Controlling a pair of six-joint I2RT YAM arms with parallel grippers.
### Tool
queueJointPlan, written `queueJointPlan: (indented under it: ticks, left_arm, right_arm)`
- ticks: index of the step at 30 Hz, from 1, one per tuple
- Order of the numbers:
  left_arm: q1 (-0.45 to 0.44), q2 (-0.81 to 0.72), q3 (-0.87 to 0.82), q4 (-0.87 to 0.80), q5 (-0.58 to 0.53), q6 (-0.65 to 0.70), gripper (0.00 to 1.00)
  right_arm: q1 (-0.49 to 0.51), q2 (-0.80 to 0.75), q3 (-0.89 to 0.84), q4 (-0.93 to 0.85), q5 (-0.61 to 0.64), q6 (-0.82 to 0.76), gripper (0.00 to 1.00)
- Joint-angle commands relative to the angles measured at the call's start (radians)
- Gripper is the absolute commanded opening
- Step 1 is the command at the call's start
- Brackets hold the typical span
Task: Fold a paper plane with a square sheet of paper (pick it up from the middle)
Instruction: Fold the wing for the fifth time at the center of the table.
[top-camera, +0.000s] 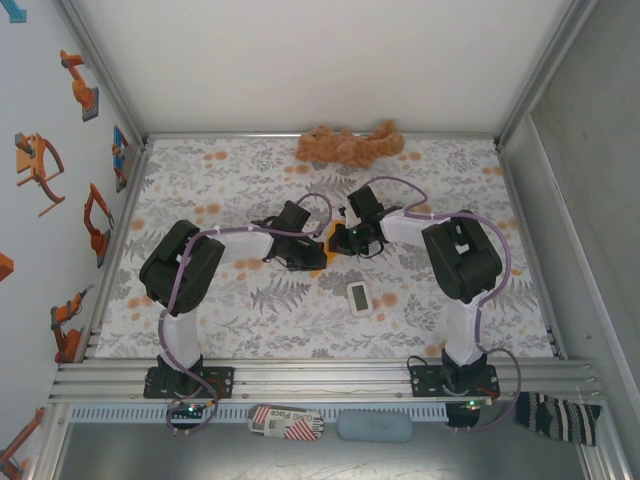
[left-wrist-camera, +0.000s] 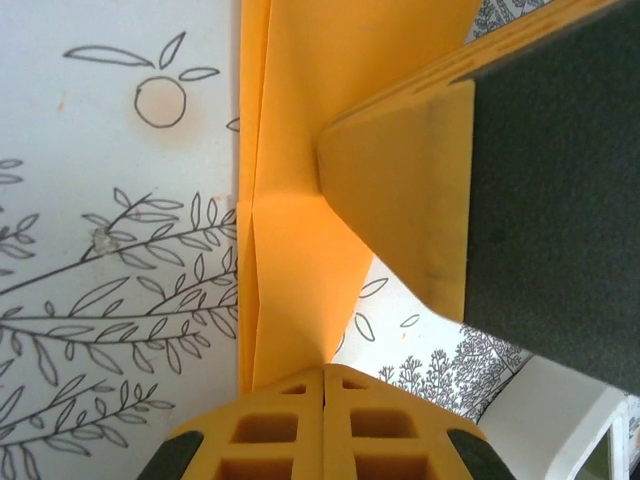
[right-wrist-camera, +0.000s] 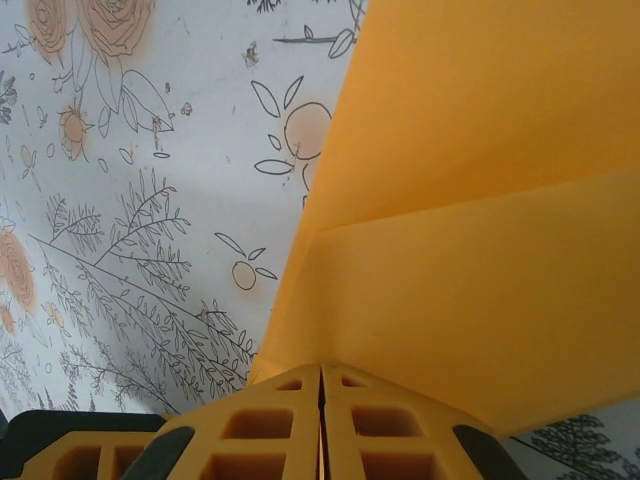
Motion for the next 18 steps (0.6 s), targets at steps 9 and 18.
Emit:
queueJointPlan:
  ticks: [9, 18]
  left_arm:
    - [-0.018, -0.131, -0.136, -0.25, -0.058, 0.027, 0.05]
    - [-0.01, -0.267, -0.12, -0.224, -0.113, -0.001, 0.05]
  right_arm:
    - [-0.01, 0.074, -0.011, -0.085, 0.089, -0.009, 0.08]
    - [0.001, 0.056, -0.025, -0.015, 0.017, 0.022, 0.08]
